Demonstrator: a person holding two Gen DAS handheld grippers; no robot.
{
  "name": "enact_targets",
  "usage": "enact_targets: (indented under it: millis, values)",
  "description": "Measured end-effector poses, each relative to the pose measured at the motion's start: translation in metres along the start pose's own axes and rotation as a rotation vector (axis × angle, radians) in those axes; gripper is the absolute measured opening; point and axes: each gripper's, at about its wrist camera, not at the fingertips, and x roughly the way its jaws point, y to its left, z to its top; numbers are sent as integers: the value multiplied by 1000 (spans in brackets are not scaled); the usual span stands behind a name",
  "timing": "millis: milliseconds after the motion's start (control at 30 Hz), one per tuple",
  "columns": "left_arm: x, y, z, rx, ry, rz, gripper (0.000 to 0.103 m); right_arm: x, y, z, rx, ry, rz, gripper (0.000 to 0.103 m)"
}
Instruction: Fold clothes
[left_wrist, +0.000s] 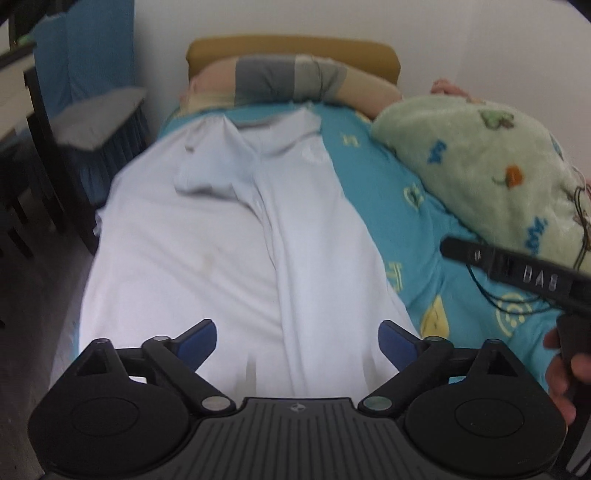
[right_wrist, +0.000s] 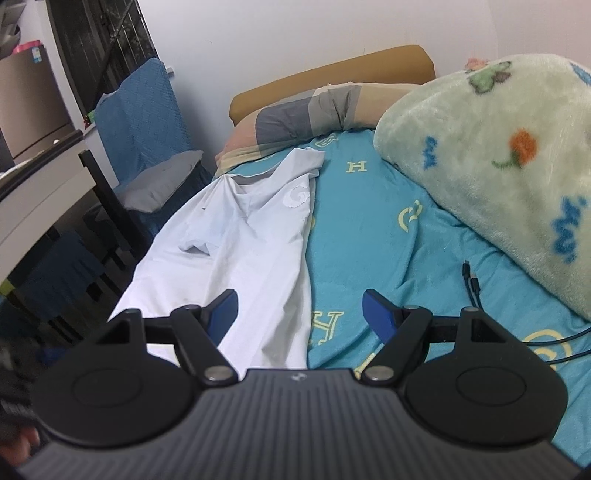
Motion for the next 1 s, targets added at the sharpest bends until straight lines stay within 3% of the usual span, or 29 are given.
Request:
enact_targets:
  millis: [133,433,633,800,1000]
  values:
    - [-7,5,3,9,-73,39,101,0,4,-2,-29,-6,-24,76]
    - [-36,27,3,-38,-155,25,101,-4,14,-5,-67,1,-63,76]
    - [-56,60,9,-147,-191,15,101,37,41,8,-208,97,-74,76]
    - [-68,93,12,-225,-235,32,101,113,108,42,-398,201,33,76]
    - [-49,145,0,-296,-230,85,102,221,234,63,-694,273,148,75]
